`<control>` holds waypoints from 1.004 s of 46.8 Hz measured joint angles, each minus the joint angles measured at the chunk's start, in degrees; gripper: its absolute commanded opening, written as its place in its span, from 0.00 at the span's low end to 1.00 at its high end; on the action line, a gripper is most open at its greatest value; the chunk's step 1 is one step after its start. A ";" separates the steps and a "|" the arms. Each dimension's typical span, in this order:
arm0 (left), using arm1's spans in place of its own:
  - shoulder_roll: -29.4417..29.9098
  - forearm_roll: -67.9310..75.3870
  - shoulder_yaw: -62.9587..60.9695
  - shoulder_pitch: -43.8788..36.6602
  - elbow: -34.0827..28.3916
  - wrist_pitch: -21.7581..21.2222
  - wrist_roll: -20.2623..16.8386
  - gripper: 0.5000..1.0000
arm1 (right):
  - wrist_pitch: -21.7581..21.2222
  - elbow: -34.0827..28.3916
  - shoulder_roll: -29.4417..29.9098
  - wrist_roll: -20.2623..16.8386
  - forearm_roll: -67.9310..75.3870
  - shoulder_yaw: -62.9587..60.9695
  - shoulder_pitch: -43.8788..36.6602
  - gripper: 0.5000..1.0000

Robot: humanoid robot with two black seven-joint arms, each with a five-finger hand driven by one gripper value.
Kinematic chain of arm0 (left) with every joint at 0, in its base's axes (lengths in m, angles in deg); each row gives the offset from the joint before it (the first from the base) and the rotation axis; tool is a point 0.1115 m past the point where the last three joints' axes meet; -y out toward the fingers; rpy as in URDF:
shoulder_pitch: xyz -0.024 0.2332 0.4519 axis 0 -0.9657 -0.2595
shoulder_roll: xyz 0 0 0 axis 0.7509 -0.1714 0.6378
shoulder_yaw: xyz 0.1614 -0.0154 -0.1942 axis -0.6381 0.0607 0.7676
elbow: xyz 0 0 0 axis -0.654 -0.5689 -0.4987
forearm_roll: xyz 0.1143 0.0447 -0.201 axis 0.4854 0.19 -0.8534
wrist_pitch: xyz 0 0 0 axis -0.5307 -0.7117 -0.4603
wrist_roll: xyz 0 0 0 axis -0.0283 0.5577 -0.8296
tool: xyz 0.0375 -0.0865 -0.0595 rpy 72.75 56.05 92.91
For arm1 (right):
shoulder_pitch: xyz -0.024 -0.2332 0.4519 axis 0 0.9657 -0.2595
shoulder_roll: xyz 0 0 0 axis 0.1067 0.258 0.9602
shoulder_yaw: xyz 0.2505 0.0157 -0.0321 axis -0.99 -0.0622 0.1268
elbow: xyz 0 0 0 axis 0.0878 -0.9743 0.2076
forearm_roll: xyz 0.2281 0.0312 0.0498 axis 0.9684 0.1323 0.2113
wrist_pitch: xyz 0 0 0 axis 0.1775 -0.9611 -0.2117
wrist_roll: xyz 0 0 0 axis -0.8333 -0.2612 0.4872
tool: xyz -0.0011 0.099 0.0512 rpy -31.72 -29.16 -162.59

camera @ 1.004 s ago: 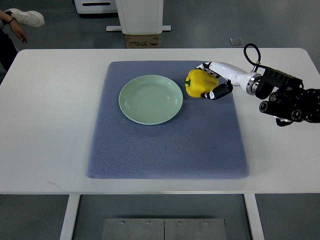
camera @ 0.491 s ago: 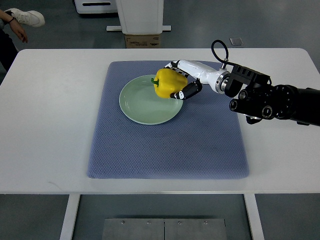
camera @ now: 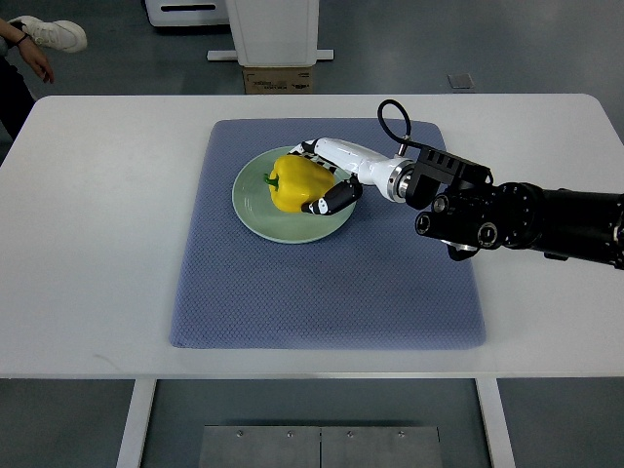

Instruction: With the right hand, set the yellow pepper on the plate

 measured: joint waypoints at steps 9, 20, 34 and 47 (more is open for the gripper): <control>0.00 0.00 0.00 0.01 0.00 -0.03 0.00 1.00 | 0.74 0.24 -0.03 -0.08 -0.04 -5.27 2.01 1.00; 0.00 0.00 0.00 0.01 0.01 -0.02 0.00 1.00 | 0.65 0.25 -0.42 -0.31 -0.05 -6.46 2.36 1.00; 0.00 0.00 -0.01 0.00 0.00 0.00 0.01 1.00 | 1.26 12.89 0.19 -0.18 -0.04 -8.33 6.16 1.00; 0.00 0.00 0.00 0.01 0.03 -0.01 0.00 1.00 | 3.08 19.19 0.49 0.20 0.02 -11.63 10.54 1.00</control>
